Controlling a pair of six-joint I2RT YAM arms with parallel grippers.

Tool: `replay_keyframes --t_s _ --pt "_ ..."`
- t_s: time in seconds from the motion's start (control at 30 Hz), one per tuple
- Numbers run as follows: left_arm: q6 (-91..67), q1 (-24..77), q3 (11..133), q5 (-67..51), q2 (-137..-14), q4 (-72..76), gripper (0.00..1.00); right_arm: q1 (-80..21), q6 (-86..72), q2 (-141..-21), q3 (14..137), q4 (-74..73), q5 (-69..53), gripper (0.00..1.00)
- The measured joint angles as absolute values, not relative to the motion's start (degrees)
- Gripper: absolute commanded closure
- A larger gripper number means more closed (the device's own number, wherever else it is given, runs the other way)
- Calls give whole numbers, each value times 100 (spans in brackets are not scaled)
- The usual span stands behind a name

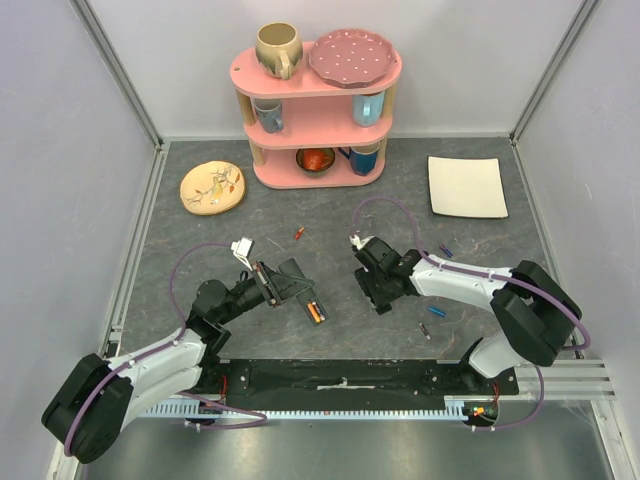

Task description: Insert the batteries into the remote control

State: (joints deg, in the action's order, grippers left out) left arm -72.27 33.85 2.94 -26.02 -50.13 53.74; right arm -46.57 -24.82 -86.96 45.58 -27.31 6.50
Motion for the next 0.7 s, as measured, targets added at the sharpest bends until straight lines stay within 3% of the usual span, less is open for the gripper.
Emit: replay_keyframes --t_s 0.3,0.7 --pt "-7227 3385 294 -2602 -5015 5376 98 -4716 -2486 -8680 4558 -2814 650 41" --pt "-7227 3385 294 -2604 -5013 5378 98 -4742 -2495 -8667 4556 -2912 633 58"
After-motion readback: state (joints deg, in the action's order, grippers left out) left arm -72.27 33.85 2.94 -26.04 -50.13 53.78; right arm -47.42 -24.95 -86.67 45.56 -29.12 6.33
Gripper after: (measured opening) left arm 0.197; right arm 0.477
